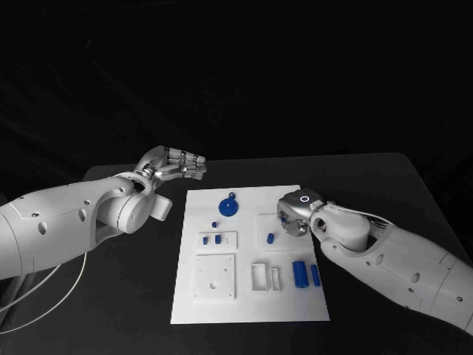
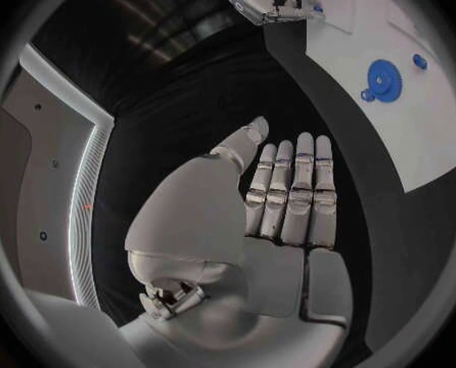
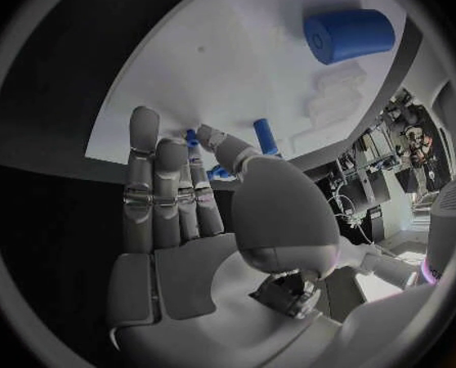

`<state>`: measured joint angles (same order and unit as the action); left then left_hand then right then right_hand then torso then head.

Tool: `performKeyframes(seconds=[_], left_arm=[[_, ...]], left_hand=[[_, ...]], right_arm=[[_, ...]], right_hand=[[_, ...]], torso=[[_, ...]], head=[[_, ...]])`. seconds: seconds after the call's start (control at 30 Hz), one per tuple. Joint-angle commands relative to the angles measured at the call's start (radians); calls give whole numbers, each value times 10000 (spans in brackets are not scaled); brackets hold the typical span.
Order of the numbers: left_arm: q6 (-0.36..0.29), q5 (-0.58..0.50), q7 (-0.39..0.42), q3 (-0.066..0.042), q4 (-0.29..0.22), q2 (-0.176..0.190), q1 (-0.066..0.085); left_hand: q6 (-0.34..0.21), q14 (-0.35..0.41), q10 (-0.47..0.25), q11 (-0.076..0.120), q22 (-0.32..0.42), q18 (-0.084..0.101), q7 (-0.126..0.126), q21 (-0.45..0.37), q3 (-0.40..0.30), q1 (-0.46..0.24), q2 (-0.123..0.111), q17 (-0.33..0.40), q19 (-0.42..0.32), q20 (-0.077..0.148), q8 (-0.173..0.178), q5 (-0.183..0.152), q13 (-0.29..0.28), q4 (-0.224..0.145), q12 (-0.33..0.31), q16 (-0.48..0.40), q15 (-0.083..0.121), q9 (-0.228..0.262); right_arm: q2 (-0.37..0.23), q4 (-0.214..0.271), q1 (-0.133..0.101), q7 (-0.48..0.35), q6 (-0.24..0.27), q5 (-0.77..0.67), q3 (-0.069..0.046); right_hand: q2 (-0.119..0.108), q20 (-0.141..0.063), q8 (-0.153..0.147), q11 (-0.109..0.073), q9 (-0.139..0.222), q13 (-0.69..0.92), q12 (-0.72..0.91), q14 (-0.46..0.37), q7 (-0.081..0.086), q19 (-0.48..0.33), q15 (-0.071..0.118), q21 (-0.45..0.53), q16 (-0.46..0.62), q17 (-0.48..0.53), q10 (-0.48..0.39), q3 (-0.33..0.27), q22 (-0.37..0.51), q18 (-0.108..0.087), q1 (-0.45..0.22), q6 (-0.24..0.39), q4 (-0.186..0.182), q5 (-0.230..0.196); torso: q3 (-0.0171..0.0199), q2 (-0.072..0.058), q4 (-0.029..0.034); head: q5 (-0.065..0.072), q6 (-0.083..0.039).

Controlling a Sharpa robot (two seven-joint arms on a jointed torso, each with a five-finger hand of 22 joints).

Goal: Assemble the parts on the task board

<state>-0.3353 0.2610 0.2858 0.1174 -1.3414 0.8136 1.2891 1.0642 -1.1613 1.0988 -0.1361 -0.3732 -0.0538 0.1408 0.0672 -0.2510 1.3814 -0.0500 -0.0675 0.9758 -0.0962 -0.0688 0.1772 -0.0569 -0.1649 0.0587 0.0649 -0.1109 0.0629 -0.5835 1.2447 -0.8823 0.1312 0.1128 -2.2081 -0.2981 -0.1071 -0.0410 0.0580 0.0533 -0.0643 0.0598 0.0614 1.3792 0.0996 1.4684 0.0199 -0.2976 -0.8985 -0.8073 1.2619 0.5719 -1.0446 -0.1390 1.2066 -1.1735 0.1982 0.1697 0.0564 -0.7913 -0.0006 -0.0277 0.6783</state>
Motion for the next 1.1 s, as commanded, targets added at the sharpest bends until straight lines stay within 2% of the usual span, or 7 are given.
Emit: performKeyframes(seconds=[0.03,0.2,0.3,0.73,0.97,1.1], left_arm=[[171,-89,-6,-10,-5,-29,30],[261,-127,-11,-10,9,-37,30],[293,-157,-10,-10,26,-41,30],[295,-225,-25,-10,99,-73,31],[270,-262,-28,-10,205,-82,31],[248,-303,-26,-10,280,-91,31]], left_hand=[[-25,-74,-46,2,8,13,1,39,40,-46,68,-5,87,16,40,-3,-9,40,16,-29,-23,12],[-26,-92,-44,5,67,26,-2,39,44,-47,72,-5,100,21,37,-9,-8,55,18,-27,-16,13],[-26,-101,-43,6,77,25,1,41,31,-23,81,-6,104,28,41,-2,-8,45,15,-26,-10,12],[-30,-102,-59,0,129,38,4,42,24,-6,74,-5,102,31,40,0,-8,34,15,-27,-10,13],[-36,-117,-61,1,156,42,9,48,16,5,76,-7,107,37,40,6,-9,25,16,-26,-5,12],[-36,-117,-61,1,156,42,9,48,16,5,76,-7,107,37,40,6,-9,25,16,-26,-5,12]], right_arm=[[36,-24,13,-110,-46,-38,22],[56,-35,19,-20,98,-118,36],[66,-36,25,32,272,-183,45],[67,16,34,218,743,-341,69],[-79,286,38,242,1181,1,62],[-179,499,38,235,1406,327,12]], right_hand=[[148,-97,52,-26,-11,8,-31,14,-17,349,99,-59,-61,3,93,130,0,-39,16,-121,9,-60],[328,-192,57,-91,-18,12,-27,26,-48,338,190,-140,-50,-24,351,393,-56,-23,161,-347,222,-3],[330,-220,57,-109,-20,14,-26,37,-62,326,213,-187,-37,-40,427,551,-105,-19,137,-403,318,101],[341,-296,59,-197,-27,18,-22,77,-138,314,292,-232,23,-82,712,619,-193,19,102,-677,469,132],[326,-319,58,-218,-28,17,-23,123,-158,324,316,-244,63,-86,773,670,-216,35,106,-751,488,16],[325,-332,57,-226,-28,17,-24,150,-165,330,328,-253,79,-89,794,684,-223,39,110,-774,480,-35]], torso=[[6,-7,2],[3,2,6],[3,5,-11],[-1,7,-2],[10,10,-14],[4,16,-20]], head=[[-7,17],[9,41],[8,29],[25,48],[-35,48],[-67,35]])
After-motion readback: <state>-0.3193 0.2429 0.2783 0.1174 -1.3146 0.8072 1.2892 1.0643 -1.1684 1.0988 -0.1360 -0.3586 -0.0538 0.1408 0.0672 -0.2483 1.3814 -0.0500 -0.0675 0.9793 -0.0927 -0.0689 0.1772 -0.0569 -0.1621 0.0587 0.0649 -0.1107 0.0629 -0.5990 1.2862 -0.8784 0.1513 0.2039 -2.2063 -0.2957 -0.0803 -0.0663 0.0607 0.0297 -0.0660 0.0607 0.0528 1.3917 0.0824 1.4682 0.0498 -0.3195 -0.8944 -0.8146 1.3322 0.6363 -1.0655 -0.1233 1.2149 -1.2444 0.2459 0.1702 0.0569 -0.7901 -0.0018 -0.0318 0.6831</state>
